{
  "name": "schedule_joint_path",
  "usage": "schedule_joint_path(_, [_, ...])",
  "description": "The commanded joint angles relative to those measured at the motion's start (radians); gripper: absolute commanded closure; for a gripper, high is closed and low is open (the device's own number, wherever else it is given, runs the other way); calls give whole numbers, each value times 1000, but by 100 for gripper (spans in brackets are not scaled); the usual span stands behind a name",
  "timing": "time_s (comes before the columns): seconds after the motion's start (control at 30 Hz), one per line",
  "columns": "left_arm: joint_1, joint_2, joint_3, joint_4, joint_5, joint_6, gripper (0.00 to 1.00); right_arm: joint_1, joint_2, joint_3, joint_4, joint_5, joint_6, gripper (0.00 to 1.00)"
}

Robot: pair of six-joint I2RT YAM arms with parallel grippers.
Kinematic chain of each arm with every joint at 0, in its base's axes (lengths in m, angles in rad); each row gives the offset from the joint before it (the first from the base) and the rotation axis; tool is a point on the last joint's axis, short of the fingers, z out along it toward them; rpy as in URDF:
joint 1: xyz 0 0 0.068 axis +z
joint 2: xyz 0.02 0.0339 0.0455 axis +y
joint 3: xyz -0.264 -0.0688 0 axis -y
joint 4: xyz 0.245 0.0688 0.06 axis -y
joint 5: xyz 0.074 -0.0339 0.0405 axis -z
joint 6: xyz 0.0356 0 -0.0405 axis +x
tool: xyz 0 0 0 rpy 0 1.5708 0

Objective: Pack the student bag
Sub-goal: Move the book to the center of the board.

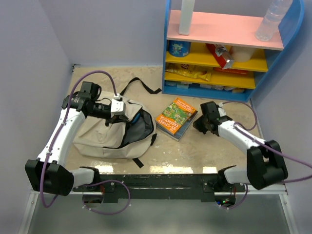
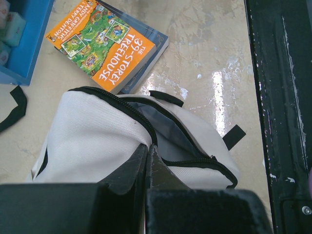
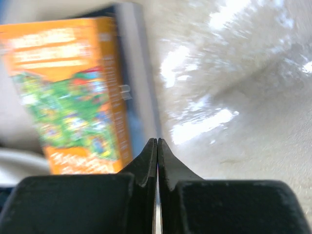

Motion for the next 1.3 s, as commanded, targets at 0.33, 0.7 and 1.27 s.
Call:
schedule_joint_path(0.33, [-7,-25,5,28,96,30,100,186,268,598,-69,122,-352,100])
schedule_joint_path(0.7, [-1,-35,0,27,90,30,100,299,626,910,-72,82,-464,100])
schedule_joint_path(1.27, [7,-35,4,22,87,32,100,316,666,798,-60,124,-430,100])
